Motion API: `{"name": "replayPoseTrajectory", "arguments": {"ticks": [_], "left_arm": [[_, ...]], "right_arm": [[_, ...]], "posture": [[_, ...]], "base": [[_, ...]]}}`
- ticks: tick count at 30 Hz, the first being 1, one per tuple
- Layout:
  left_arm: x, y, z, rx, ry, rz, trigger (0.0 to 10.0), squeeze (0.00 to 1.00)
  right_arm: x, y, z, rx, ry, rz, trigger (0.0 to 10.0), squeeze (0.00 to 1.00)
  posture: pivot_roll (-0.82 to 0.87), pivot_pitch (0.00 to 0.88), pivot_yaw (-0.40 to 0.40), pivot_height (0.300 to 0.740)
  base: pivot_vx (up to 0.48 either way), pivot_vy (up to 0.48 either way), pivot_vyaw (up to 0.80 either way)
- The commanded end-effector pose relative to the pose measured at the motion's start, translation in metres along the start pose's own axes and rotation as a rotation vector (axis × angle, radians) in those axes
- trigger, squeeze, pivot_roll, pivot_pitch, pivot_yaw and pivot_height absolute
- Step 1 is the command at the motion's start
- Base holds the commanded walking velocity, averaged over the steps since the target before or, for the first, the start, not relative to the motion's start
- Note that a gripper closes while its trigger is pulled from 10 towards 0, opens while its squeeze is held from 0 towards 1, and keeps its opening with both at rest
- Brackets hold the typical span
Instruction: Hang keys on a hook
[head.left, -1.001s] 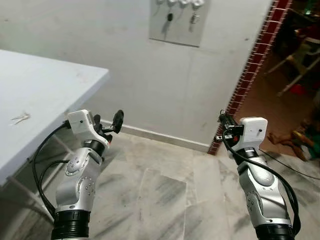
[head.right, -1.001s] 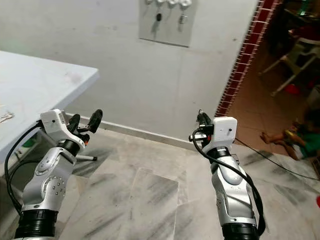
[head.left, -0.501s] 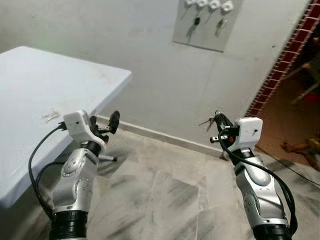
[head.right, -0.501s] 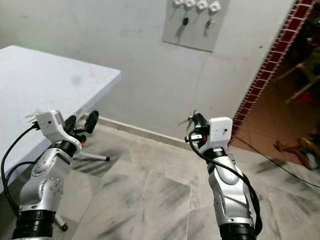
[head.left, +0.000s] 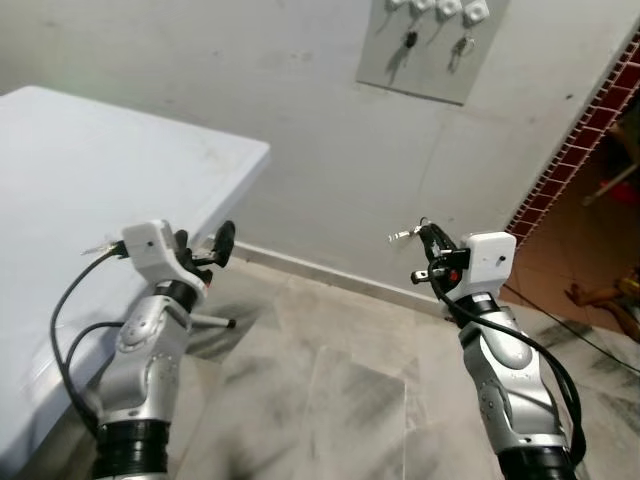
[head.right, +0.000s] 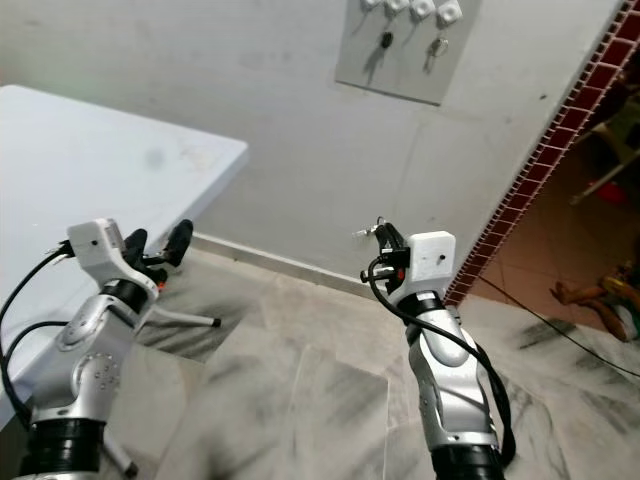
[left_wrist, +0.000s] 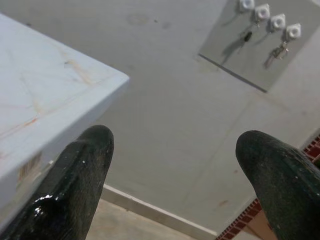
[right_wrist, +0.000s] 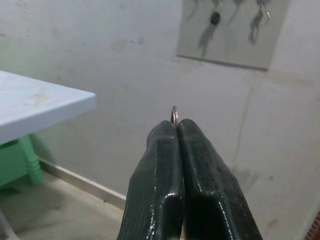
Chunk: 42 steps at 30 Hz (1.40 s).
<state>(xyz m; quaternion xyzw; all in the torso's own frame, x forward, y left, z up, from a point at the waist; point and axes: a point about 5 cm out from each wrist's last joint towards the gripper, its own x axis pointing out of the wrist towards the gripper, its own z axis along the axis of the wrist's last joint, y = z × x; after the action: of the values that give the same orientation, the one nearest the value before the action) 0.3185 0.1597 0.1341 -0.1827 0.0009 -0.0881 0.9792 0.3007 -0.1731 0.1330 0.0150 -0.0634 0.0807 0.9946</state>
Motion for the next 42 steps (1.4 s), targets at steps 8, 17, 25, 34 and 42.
{"name": "replayPoseTrajectory", "arguments": {"ticks": [8, 17, 25, 34, 42], "left_arm": [[0.0003, 0.0049, 0.0091, 0.045, -0.015, 0.000, 10.0, 0.00], [0.0001, 0.0038, 0.0077, 0.084, -0.002, -0.012, 10.0, 0.00], [-0.0004, 0.0035, 0.0079, 0.080, -0.002, -0.012, 10.0, 0.00], [-0.0004, 0.0034, 0.0075, 0.087, 0.001, -0.010, 10.0, 0.00], [-0.0006, 0.0040, 0.0074, 0.097, 0.003, -0.008, 10.0, 0.00]], "right_arm": [[0.0042, 0.0105, 0.0076, 0.016, -0.041, 0.023, 10.0, 0.00], [0.0043, 0.0123, 0.0056, 0.023, -0.038, 0.023, 10.0, 0.00], [0.0041, 0.0125, 0.0057, 0.017, -0.040, 0.020, 10.0, 0.00], [0.0042, 0.0117, 0.0057, 0.017, -0.039, 0.018, 10.0, 0.00], [0.0054, 0.0127, 0.0054, 0.017, -0.037, 0.022, 10.0, 0.00]], "posture": [[0.03, 0.025, -0.050, 0.732], [0.03, 0.019, -0.046, 0.732], [0.03, 0.020, -0.045, 0.732], [0.03, 0.027, -0.048, 0.732], [0.04, 0.034, -0.053, 0.732]], "base": [[0.430, 0.000, 0.00], [0.440, 0.000, 0.00], [0.440, 0.000, 0.00], [0.432, 0.000, 0.00], [0.311, 0.000, 0.00]]}}
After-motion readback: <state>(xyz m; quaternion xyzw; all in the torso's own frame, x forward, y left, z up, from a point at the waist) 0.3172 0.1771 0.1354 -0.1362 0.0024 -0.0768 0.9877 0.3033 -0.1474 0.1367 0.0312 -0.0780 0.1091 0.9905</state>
